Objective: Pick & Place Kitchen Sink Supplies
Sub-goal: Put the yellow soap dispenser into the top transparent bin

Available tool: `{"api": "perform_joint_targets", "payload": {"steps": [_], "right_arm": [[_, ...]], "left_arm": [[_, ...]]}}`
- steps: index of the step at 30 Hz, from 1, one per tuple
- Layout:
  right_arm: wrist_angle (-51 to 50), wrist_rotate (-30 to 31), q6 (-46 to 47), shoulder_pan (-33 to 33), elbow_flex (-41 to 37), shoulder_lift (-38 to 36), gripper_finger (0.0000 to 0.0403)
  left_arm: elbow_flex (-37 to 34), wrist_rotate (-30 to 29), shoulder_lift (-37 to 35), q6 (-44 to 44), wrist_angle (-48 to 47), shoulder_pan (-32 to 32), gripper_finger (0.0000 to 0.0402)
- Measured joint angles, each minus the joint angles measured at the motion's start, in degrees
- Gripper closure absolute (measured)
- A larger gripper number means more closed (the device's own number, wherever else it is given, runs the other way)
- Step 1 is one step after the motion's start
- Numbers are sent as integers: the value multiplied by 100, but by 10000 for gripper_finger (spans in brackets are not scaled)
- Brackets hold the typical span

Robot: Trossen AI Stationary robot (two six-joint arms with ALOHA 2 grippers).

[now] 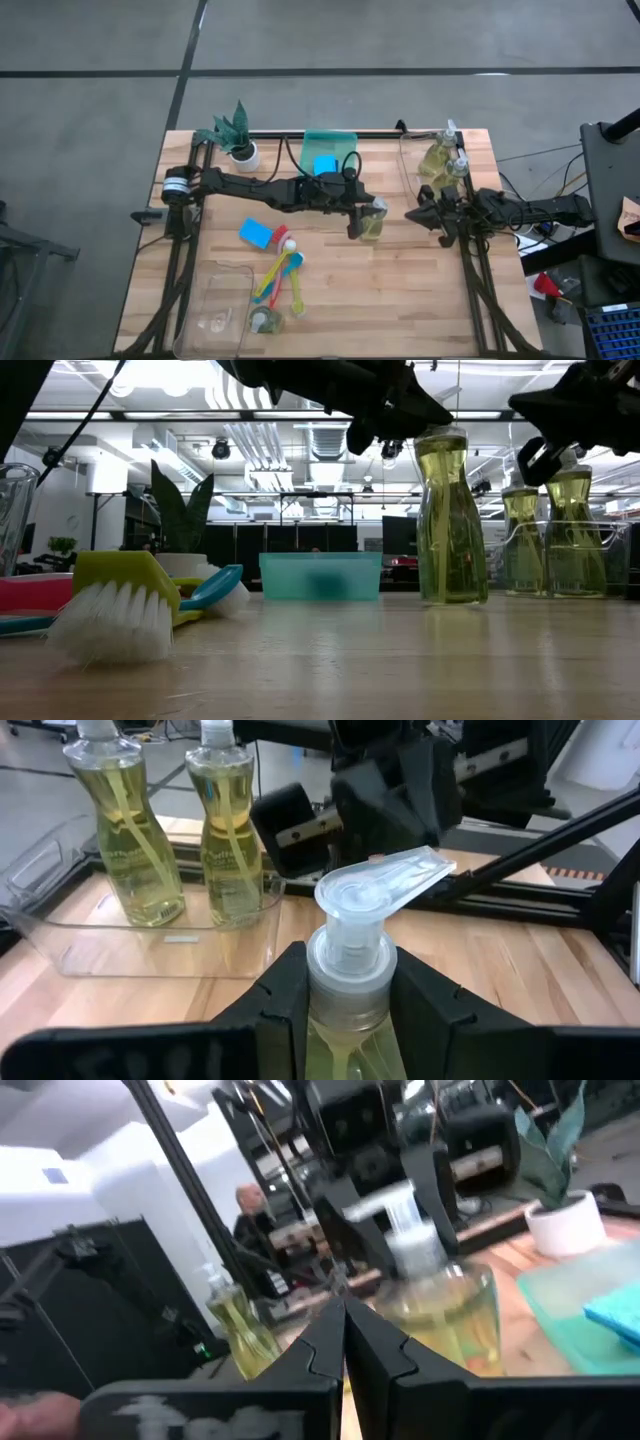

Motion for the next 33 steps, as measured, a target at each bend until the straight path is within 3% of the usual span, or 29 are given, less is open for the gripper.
{"api": "perform_joint_targets", "payload": {"steps": [12, 18, 24, 33], "right_arm": [[-27, 4, -388, 2, 348, 68, 394], [-543, 6, -444, 2, 789, 416, 387], [-1321, 24, -786, 2, 1549, 1075, 344], [-2499, 181, -1481, 0, 2867, 2015, 248]], "left_arm": [[-28, 64, 2, -40, -105, -11, 247], [-77, 59, 6, -65, -60, -56, 228], [-82, -3, 7, -51, -41, -57, 195], [-91, -5, -134, -26, -104, -85, 142]]}}
